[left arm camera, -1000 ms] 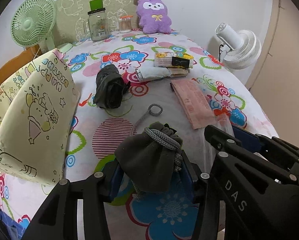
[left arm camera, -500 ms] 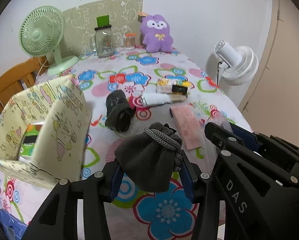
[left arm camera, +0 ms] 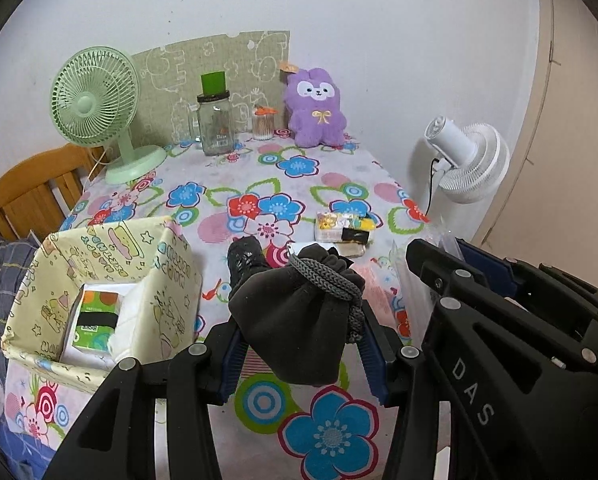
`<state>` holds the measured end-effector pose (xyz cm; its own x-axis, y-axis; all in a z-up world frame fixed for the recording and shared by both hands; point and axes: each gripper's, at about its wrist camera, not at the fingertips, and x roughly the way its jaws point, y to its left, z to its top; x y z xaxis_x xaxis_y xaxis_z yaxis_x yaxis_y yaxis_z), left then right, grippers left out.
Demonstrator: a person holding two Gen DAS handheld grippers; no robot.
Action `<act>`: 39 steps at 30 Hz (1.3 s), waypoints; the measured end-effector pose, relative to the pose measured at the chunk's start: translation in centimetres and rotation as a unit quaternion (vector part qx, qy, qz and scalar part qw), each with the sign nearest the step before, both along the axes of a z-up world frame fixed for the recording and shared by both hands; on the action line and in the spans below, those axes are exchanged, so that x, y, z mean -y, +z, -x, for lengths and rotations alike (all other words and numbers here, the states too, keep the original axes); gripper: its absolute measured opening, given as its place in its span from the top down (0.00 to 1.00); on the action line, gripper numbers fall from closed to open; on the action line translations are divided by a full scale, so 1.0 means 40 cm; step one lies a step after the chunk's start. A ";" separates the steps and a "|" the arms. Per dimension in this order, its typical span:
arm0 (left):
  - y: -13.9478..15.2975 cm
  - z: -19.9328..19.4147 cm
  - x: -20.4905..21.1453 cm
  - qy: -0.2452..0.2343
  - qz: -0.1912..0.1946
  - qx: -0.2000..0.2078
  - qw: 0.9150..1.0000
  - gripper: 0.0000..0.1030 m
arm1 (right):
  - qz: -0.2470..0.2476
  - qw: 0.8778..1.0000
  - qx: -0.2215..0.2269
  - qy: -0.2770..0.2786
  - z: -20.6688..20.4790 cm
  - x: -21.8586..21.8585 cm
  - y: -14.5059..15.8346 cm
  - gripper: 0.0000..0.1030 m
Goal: Organize soft objects
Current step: 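Carry the grey pouch with the left gripper while the right gripper carries the plastic bag toward the yellow box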
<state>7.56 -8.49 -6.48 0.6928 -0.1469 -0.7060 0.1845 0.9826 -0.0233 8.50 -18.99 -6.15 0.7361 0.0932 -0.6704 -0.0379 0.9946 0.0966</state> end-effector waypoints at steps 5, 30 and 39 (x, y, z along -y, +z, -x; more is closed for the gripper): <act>0.036 0.002 -0.009 0.003 0.000 0.012 1.000 0.50 | 0.003 1.000 0.014 0.006 -0.003 -0.007 0.037 0.80; 0.101 -0.014 -0.109 0.019 -0.006 0.031 0.999 0.50 | -0.001 0.999 0.034 0.030 -0.024 -0.114 0.108 0.80; 0.107 -0.020 -0.176 0.031 -0.013 0.033 0.999 0.50 | 0.003 0.998 0.036 0.044 -0.038 -0.185 0.113 0.80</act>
<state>8.34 -1.44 -2.22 0.7457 -0.0842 -0.6610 0.1228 0.9924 0.0121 10.02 -11.61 -1.62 0.7718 0.1553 -0.6166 -0.1311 0.9877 0.0846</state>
